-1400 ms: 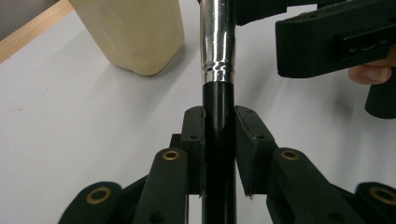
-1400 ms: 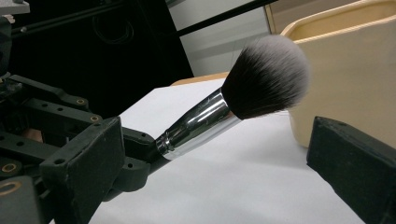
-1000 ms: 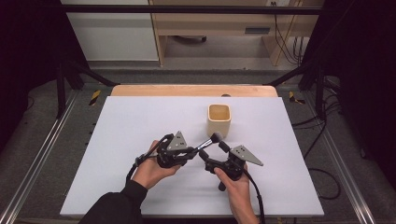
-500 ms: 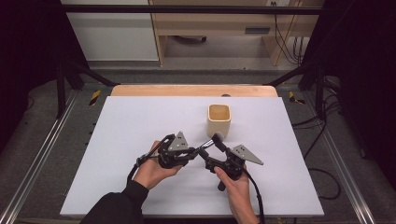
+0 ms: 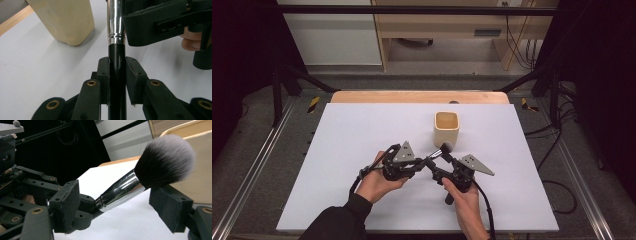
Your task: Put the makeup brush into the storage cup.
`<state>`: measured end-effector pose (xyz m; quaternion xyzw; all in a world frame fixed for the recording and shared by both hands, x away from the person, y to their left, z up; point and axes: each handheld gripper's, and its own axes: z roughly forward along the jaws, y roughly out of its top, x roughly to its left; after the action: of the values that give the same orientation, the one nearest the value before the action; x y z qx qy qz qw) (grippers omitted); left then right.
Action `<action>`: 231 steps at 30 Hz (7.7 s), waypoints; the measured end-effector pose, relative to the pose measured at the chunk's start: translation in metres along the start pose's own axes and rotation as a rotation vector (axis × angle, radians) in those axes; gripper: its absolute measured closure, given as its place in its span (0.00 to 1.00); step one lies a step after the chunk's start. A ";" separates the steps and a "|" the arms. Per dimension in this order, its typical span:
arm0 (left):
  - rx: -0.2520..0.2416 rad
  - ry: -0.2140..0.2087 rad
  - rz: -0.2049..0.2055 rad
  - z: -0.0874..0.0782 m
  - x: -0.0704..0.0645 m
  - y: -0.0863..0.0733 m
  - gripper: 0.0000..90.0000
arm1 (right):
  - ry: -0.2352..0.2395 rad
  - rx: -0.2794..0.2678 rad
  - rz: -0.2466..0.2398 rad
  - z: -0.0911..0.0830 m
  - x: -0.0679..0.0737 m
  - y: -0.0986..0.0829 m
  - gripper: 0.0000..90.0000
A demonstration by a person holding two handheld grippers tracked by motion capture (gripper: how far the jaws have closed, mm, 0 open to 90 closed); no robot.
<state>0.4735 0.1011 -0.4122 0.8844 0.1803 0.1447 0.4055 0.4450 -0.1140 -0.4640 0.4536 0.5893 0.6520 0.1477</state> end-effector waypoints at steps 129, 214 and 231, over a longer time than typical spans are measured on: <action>-0.103 0.040 -0.058 0.001 -0.007 0.002 0.48 | 0.102 0.005 0.018 -0.002 0.003 0.024 0.78; -0.167 0.072 -0.111 -0.009 0.002 -0.020 0.09 | 0.057 0.069 -0.125 -0.005 0.000 0.032 0.78; -0.190 0.094 -0.126 -0.022 0.008 -0.032 0.08 | 0.045 0.106 -0.186 -0.007 -0.002 0.034 0.78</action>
<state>0.4657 0.1389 -0.4219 0.8211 0.2398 0.1765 0.4869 0.4527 -0.1289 -0.4340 0.3893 0.6656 0.6136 0.1699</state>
